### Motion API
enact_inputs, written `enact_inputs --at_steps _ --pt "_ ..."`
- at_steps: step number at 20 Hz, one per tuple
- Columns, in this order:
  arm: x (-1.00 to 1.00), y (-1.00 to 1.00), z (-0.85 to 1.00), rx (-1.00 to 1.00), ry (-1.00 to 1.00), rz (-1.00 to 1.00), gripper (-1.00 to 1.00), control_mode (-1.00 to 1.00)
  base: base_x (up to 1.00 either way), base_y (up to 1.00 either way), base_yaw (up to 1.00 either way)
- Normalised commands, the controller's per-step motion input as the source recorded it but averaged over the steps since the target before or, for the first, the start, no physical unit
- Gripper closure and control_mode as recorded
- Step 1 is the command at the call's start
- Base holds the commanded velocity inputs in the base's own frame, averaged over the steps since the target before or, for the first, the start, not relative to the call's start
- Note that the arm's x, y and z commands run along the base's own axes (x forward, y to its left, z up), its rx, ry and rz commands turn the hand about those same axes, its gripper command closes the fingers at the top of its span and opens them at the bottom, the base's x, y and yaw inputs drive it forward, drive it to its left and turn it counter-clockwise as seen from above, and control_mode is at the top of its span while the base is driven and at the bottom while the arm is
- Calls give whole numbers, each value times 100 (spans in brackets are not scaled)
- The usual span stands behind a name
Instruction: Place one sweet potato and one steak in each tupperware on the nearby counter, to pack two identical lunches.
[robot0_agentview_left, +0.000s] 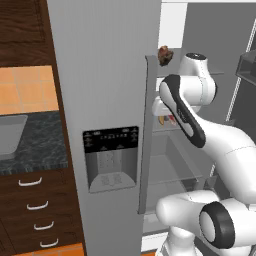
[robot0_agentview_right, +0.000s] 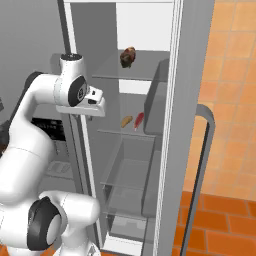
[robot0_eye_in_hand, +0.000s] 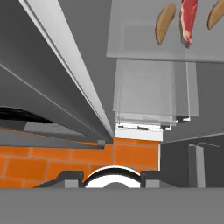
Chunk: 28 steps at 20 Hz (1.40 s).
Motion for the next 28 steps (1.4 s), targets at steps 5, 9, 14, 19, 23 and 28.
enact_inputs --at_steps 5,9,14,19,23,28 --pt "-27 -14 -15 3 -7 0 -100 -100 0 0 0" --pt "3 -97 -73 8 3 0 -100 -100 0 0 0" --pt "18 -37 -42 -9 7 0 -100 -100 0 0 0" --pt "39 -8 -19 -2 -2 0 -100 -100 0 0 0" --pt "48 -22 -1 0 -4 0 -100 -100 0 0 0" --pt "68 -15 -13 0 2 0 -100 -100 0 0 0"
